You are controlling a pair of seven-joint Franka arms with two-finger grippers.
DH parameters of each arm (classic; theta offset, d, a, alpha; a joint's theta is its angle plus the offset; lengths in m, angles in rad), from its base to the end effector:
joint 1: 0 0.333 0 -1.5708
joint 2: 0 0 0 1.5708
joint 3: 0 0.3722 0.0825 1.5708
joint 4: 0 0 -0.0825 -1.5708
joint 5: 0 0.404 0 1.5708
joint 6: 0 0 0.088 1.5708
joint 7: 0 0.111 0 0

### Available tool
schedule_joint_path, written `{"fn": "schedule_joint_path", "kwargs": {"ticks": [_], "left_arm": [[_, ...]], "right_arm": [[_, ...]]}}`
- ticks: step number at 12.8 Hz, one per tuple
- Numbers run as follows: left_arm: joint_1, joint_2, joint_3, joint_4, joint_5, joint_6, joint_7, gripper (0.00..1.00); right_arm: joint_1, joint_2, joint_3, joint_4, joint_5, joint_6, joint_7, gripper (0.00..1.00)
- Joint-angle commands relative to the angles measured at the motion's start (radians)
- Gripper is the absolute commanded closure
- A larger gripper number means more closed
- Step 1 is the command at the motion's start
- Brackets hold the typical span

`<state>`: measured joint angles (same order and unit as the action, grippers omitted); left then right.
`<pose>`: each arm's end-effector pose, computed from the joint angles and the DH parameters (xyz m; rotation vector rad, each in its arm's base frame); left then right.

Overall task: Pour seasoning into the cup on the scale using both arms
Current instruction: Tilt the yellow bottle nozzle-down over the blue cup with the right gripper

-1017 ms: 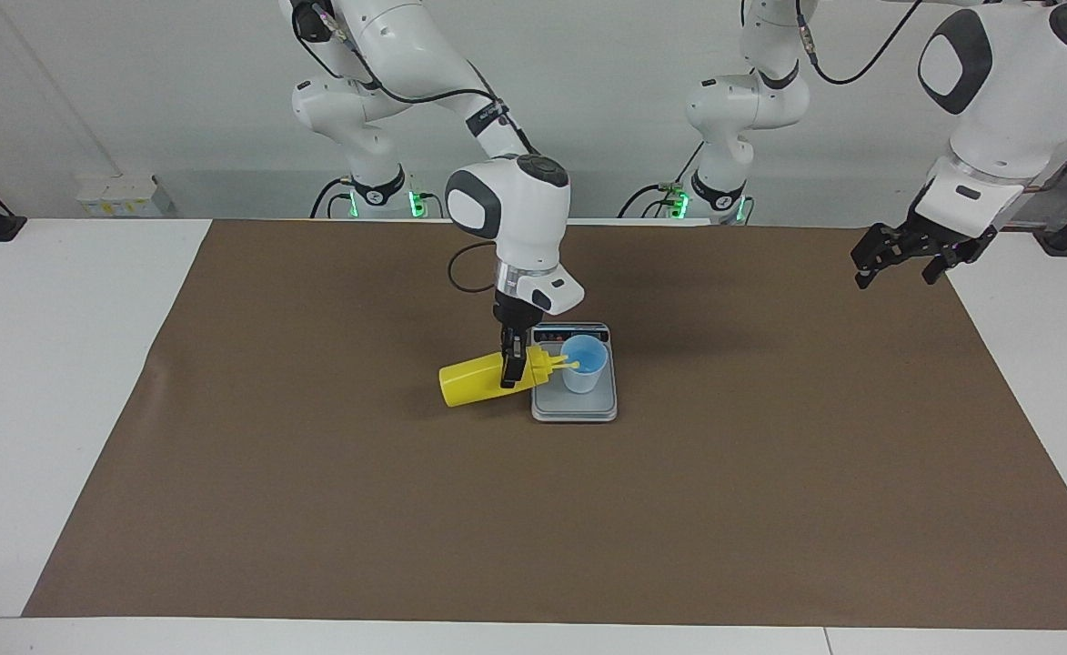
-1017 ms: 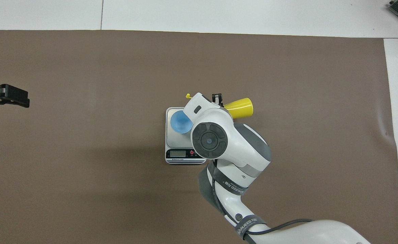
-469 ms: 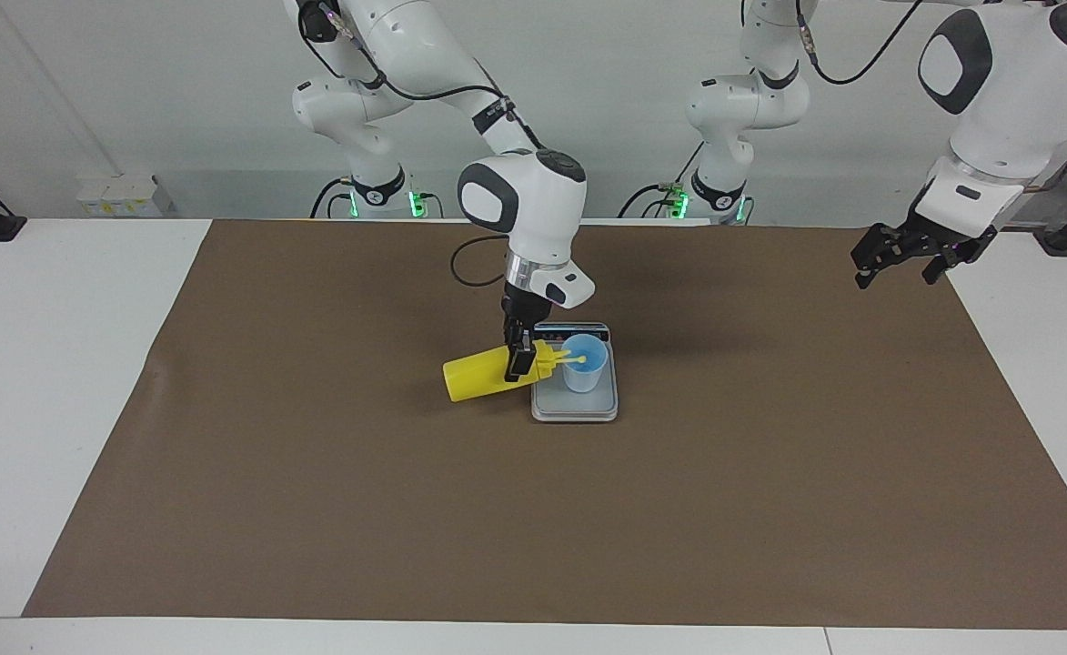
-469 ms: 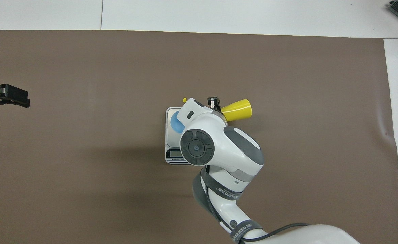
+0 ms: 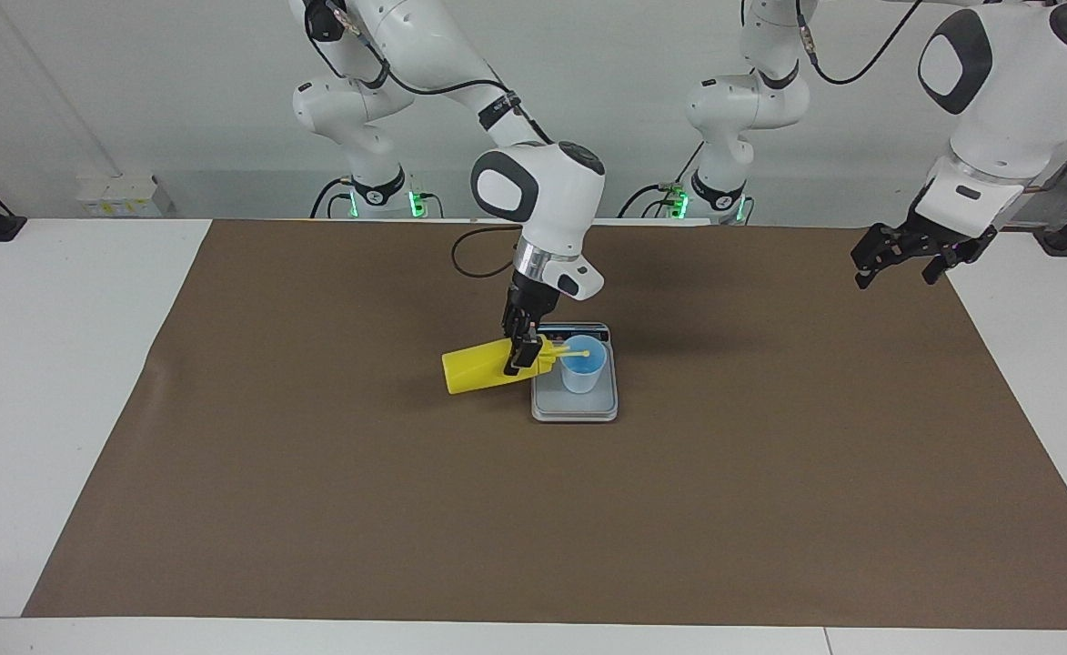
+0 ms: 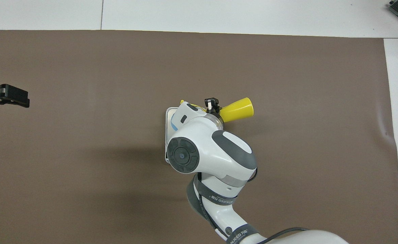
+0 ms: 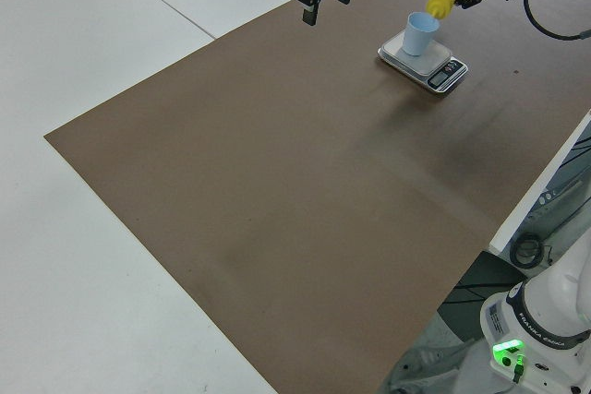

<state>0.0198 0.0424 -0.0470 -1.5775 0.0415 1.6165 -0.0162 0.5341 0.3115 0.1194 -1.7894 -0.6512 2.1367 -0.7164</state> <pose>0.5933 -0.0110 0.6528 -3.1020 0.0201 0.0039 0.5609 0.3847 0.4297 1.7216 1.9786 0.0331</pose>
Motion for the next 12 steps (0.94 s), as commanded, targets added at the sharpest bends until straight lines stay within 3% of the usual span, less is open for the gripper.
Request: {"fn": "schedule_joint_path", "kwargs": {"ticks": [1, 12], "left_arm": [[0.002, -0.013, 0.006, -0.006, -0.012, -0.012, 0.01, 0.0], [0.002, -0.013, 0.006, -0.006, -0.012, -0.012, 0.01, 0.0]], "right_arm": [[0.003, -0.005, 0.005, 0.028, -0.053, -0.035, 0.021, 0.77], [0.017, -0.003, 0.005, 0.048, -0.149, -0.077, 0.067, 0.75]]}}
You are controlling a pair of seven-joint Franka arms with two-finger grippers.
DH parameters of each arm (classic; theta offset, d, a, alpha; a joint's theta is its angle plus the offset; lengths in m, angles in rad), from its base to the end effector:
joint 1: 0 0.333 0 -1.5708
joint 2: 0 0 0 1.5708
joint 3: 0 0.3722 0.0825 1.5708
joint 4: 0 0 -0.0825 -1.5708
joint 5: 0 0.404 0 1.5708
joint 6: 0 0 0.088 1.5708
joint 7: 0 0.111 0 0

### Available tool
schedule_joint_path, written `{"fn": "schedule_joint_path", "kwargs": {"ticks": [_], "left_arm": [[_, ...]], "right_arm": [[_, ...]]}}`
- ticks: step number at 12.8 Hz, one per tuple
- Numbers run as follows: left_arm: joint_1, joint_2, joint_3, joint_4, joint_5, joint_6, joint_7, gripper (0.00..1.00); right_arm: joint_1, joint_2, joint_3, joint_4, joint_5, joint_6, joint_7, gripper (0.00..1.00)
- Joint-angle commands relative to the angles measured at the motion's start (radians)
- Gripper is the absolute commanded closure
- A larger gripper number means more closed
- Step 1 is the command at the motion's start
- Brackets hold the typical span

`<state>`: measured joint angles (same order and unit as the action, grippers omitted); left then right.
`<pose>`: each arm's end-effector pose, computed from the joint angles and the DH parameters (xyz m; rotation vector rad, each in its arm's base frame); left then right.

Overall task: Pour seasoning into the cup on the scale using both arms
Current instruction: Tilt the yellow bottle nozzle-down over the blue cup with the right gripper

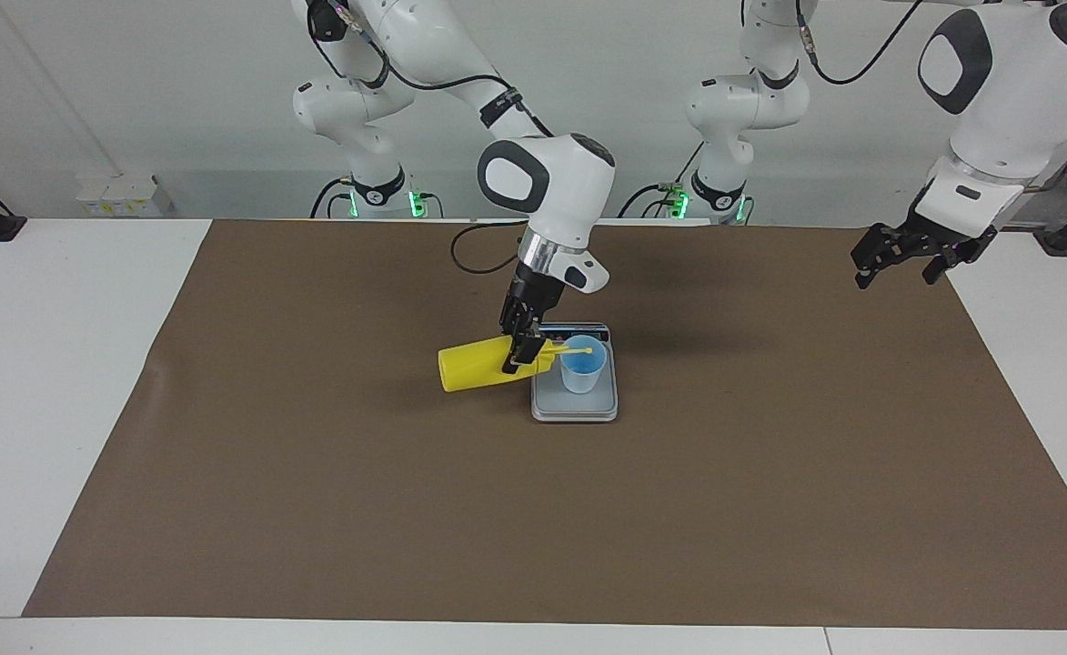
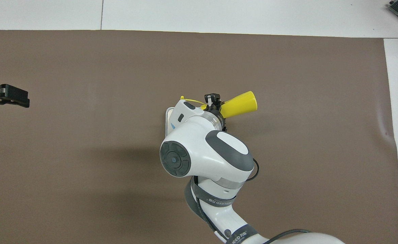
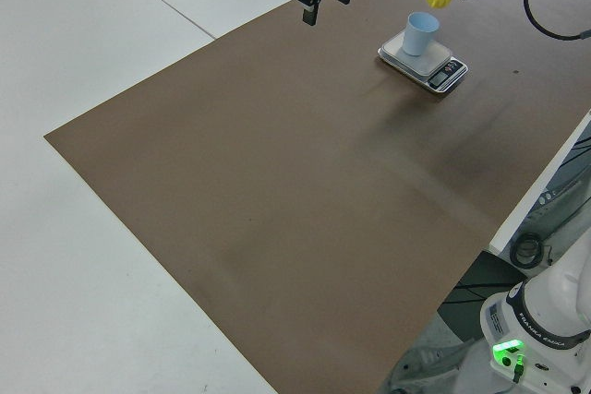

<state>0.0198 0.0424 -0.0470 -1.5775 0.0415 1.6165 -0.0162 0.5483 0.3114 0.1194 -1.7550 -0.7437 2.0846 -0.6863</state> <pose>0.5933 -0.0110 0.6528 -3.1020 0.0201 0.0039 0.5640 0.3885 0.4455 1.6524 1.9151 0.0238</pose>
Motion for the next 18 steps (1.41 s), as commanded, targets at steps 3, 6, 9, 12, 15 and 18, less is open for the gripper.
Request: {"fn": "schedule_joint_path", "kwargs": {"ticks": [3, 6, 9, 12, 15, 18], "left_arm": [[0.002, -0.013, 0.006, -0.006, -0.012, -0.012, 0.01, 0.0], [0.002, -0.013, 0.006, -0.006, -0.012, -0.012, 0.01, 0.0], [0.002, -0.013, 0.006, -0.006, -0.012, -0.012, 0.01, 0.0], [0.002, -0.013, 0.006, -0.006, -0.012, -0.012, 0.01, 0.0], [0.002, -0.013, 0.006, -0.006, -0.012, -0.012, 0.01, 0.0], [0.002, -0.013, 0.006, -0.006, -0.012, -0.012, 0.01, 0.0]], "right_arm": [[0.004, -0.003, 0.005, 0.014, -0.089, -0.027, 0.042, 0.74], [0.012, -0.003, 0.005, 0.014, -0.123, -0.043, 0.042, 0.72], [0.024, 0.0, 0.005, 0.014, -0.121, -0.054, 0.044, 0.72], [0.021, 0.002, 0.008, 0.026, -0.106, -0.043, 0.089, 0.72], [0.013, 0.003, 0.009, 0.026, -0.105, -0.032, 0.103, 0.72], [0.006, -0.003, 0.01, 0.025, -0.1, -0.014, 0.105, 0.72]]}}
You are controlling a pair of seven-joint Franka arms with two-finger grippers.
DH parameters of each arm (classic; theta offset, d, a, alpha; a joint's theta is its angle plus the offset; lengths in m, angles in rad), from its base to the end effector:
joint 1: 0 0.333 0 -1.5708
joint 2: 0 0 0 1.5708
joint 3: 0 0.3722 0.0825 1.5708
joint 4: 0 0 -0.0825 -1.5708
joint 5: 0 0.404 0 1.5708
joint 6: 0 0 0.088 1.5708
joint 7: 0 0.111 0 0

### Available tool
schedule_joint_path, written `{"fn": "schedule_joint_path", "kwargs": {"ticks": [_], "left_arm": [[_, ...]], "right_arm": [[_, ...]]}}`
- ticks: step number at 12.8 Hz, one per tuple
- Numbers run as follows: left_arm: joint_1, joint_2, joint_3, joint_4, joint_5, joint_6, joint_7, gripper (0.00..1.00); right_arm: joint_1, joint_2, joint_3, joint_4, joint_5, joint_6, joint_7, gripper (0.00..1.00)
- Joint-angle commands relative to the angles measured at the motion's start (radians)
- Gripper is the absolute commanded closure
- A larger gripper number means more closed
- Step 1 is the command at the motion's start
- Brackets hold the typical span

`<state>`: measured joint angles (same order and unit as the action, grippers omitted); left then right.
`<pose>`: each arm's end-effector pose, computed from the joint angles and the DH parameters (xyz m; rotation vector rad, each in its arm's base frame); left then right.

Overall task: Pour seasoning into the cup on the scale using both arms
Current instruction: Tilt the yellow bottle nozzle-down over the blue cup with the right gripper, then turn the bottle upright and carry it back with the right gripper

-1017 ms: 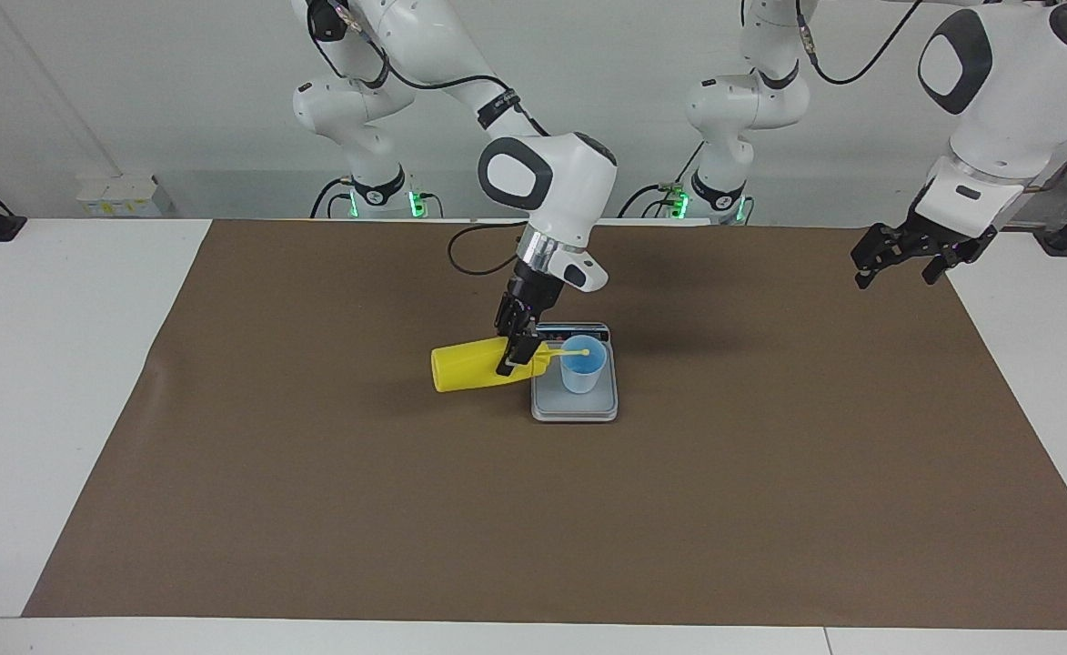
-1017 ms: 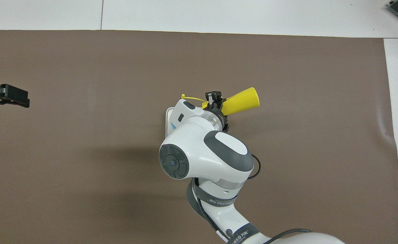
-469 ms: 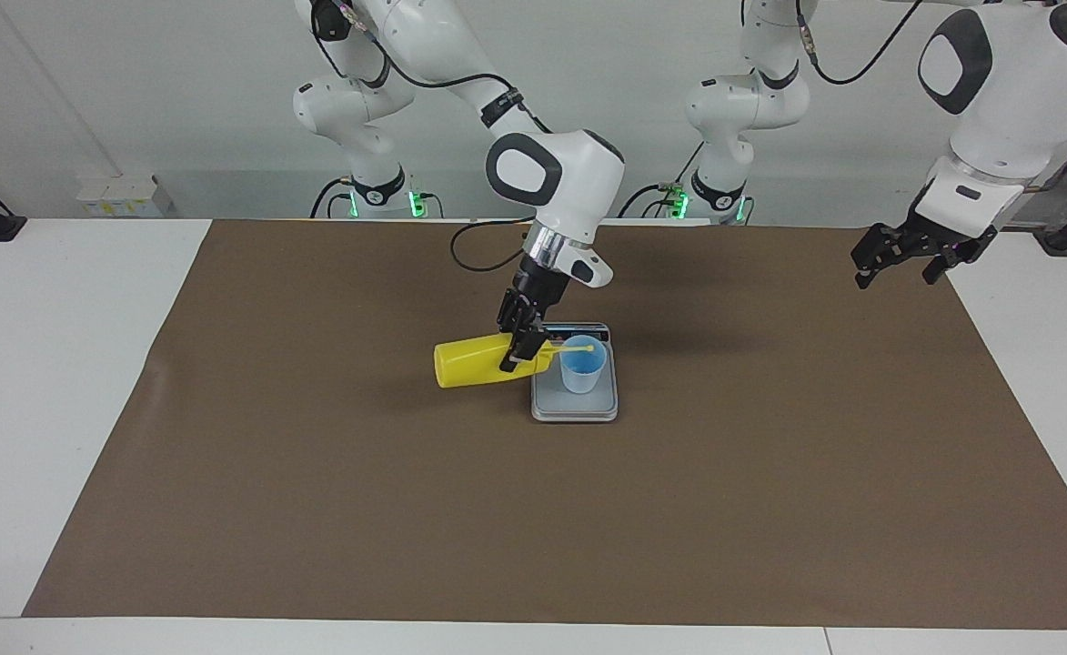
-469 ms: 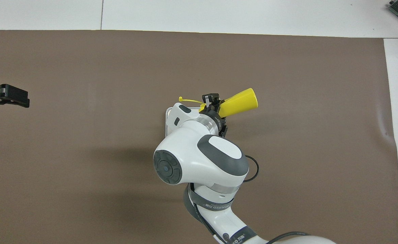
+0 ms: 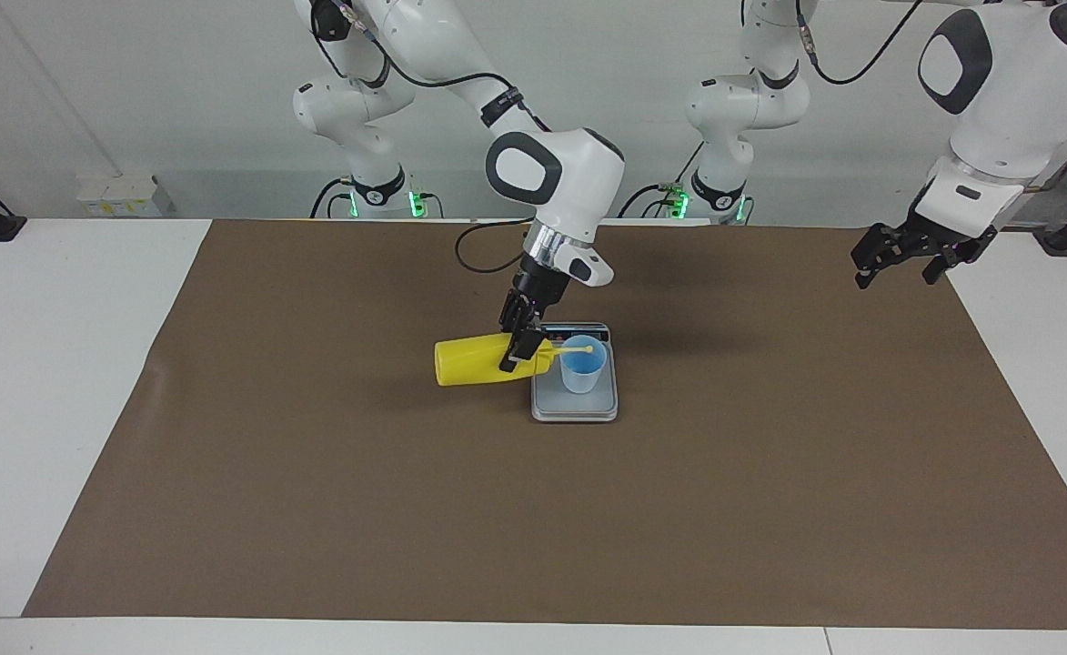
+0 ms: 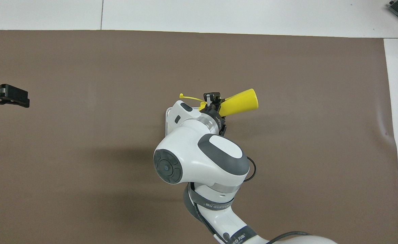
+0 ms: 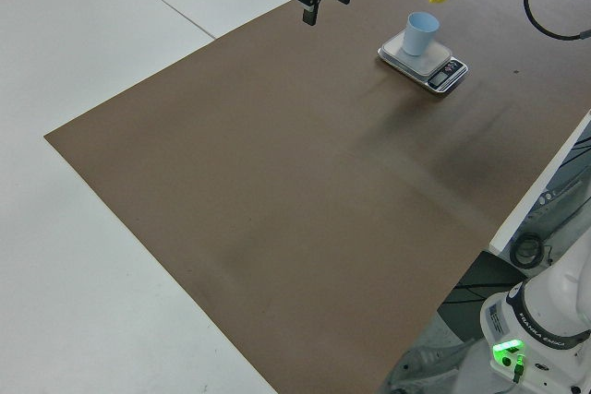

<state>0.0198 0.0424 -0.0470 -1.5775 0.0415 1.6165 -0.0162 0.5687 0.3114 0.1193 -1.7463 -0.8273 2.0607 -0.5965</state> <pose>0.5933 -0.0110 0.6528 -3.1020 0.0201 0.0039 0.5605 0.3962 0.4511 1.6352 1.8269 0.0528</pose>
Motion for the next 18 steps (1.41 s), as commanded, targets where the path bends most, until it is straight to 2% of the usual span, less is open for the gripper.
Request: {"fn": "schedule_joint_path", "kwargs": {"ticks": [1, 2, 4, 11, 13, 15, 18], "left_arm": [[0.002, -0.013, 0.006, -0.006, -0.012, -0.012, 0.01, 0.0], [0.002, -0.013, 0.006, -0.006, -0.012, -0.012, 0.01, 0.0], [0.002, -0.013, 0.006, -0.006, -0.012, -0.012, 0.01, 0.0], [0.002, -0.013, 0.006, -0.006, -0.012, -0.012, 0.01, 0.0], [0.002, -0.013, 0.006, -0.006, -0.012, -0.012, 0.01, 0.0], [0.002, -0.013, 0.006, -0.006, -0.012, -0.012, 0.01, 0.0], [0.002, -0.013, 0.006, -0.006, -0.012, -0.012, 0.01, 0.0]], "right_arm": [[-0.02, -0.011, 0.01, 0.014, 0.023, 0.015, 0.017, 0.72], [-0.02, -0.02, 0.008, 0.013, 0.09, 0.018, 0.015, 0.72], [-0.023, -0.041, 0.008, 0.007, 0.122, 0.019, 0.017, 0.72], [-0.148, -0.138, 0.008, -0.061, 0.437, 0.101, -0.084, 0.73], [-0.208, -0.175, 0.008, -0.103, 0.56, 0.171, -0.152, 0.73], [-0.278, -0.23, 0.008, -0.207, 0.682, 0.29, -0.239, 0.73], [-0.358, -0.274, 0.006, -0.265, 0.926, 0.329, -0.486, 0.73]]}}
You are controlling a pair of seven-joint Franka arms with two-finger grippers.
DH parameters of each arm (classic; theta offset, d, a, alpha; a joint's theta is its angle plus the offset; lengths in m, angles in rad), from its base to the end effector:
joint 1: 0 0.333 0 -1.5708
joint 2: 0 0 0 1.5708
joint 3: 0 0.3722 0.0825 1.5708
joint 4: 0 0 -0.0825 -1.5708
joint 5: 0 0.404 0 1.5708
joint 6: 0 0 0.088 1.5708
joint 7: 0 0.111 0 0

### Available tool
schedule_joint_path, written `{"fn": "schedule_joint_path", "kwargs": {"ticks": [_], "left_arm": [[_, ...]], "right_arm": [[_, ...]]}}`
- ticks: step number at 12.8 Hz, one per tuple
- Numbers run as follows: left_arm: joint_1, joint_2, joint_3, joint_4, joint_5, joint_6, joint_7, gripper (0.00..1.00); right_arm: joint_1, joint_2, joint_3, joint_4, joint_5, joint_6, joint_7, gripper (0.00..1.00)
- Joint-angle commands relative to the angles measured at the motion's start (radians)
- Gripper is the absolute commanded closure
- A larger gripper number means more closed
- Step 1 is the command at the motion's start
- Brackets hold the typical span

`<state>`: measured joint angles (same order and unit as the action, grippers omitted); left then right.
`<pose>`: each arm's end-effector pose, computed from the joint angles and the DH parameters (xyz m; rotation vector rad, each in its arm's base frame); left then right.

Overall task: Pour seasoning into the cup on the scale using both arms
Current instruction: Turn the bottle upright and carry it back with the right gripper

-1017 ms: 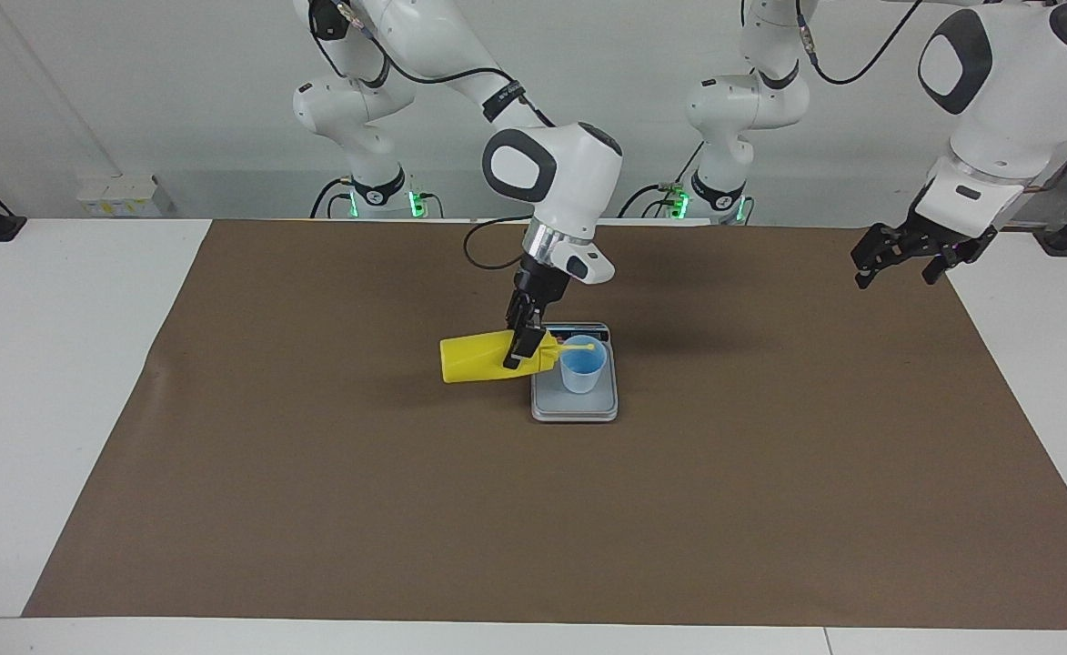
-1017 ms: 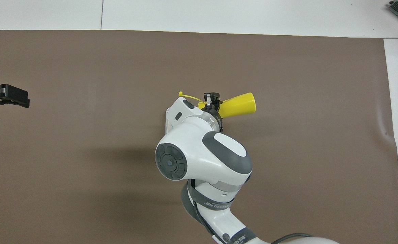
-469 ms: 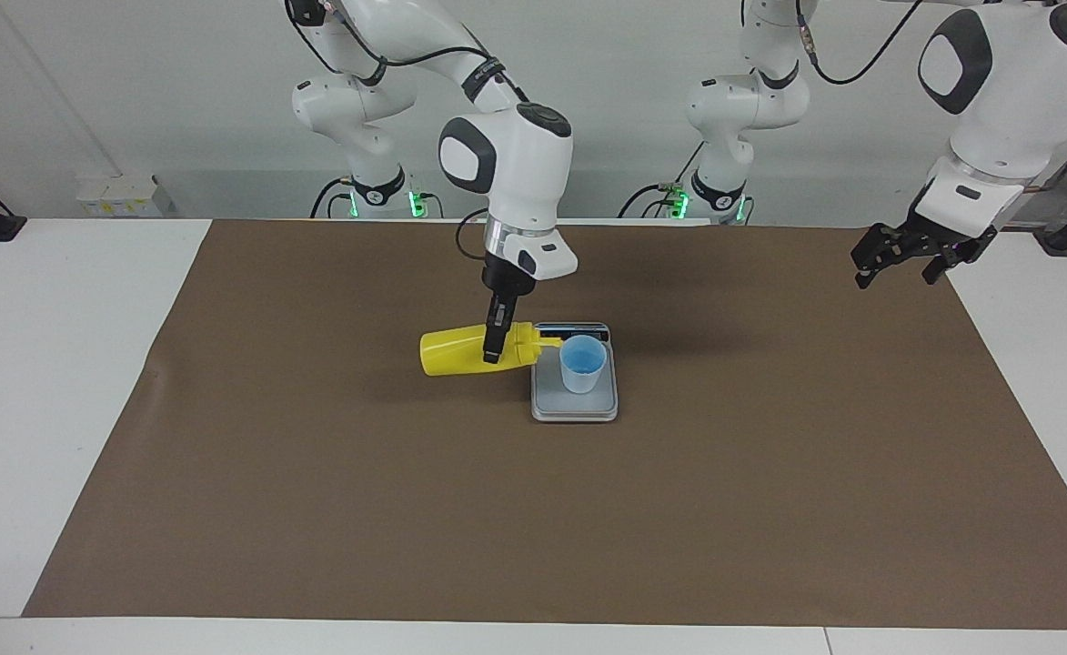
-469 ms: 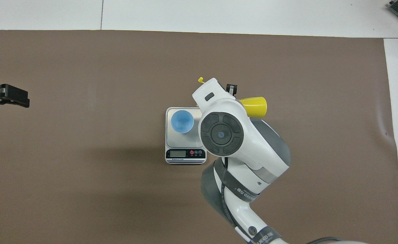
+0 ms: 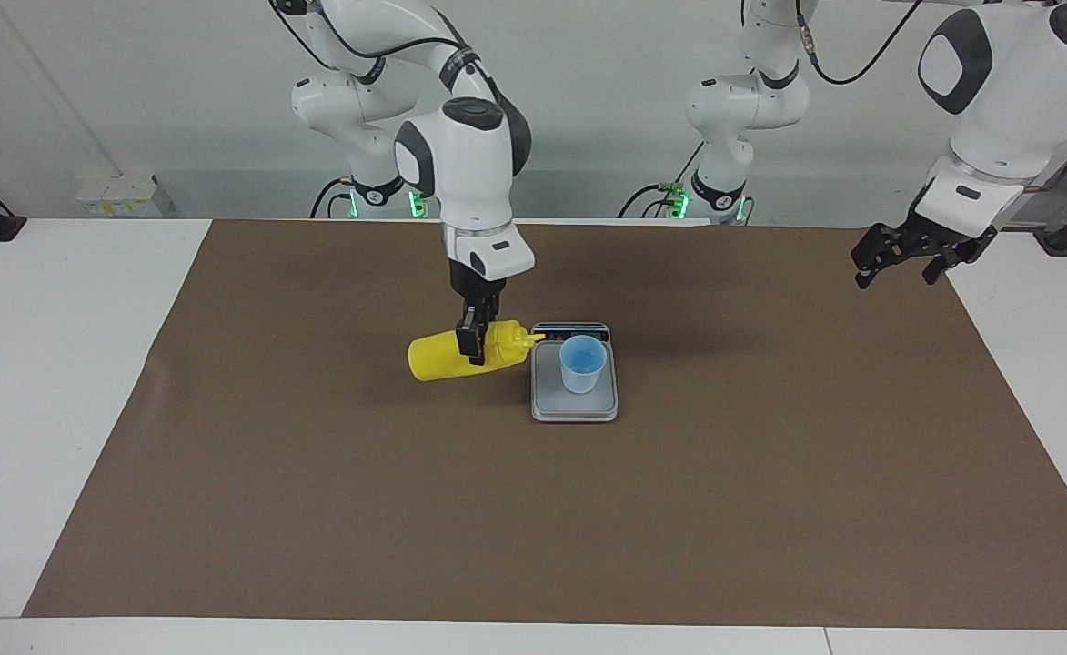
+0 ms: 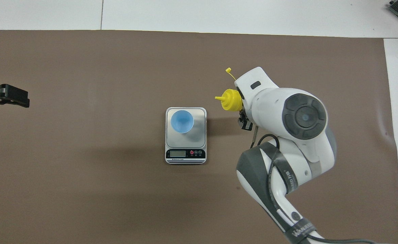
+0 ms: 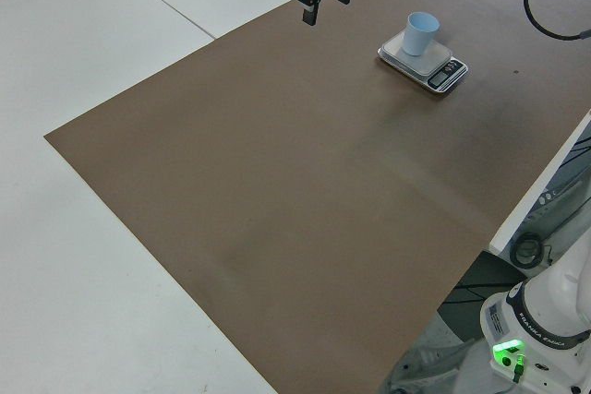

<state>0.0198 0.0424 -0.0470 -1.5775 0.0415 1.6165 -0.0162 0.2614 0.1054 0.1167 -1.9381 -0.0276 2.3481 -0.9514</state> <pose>0.5933 -0.0110 0.6528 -3.1020 0.0201 0.0039 0.5918 0.2318 0.5049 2.3590 1.8753 0.4404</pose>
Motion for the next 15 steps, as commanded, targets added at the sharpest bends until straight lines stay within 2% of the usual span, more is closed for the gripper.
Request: {"fn": "schedule_joint_path", "kwargs": {"ticks": [1, 3, 7, 11, 15], "left_arm": [[0.002, -0.013, 0.006, -0.006, -0.012, -0.012, 0.01, 0.0], [0.002, -0.013, 0.006, -0.006, -0.012, -0.012, 0.01, 0.0], [0.002, -0.013, 0.006, -0.006, -0.012, -0.012, 0.01, 0.0], [0.002, -0.013, 0.006, -0.006, -0.012, -0.012, 0.01, 0.0], [0.002, -0.013, 0.006, -0.006, -0.012, -0.012, 0.01, 0.0]], "right_arm": [[-0.077, -0.091, 0.009, -0.102, 0.24, 0.055, -0.218, 0.73], [-0.141, -0.119, 0.008, -0.137, 0.456, 0.065, -0.422, 0.73], [-0.229, -0.156, 0.006, -0.206, 0.788, 0.065, -0.746, 0.73], [-0.355, -0.164, 0.004, -0.298, 1.148, 0.004, -1.111, 0.73], [-0.537, -0.113, 0.006, -0.318, 1.238, -0.206, -1.285, 0.73]]}}
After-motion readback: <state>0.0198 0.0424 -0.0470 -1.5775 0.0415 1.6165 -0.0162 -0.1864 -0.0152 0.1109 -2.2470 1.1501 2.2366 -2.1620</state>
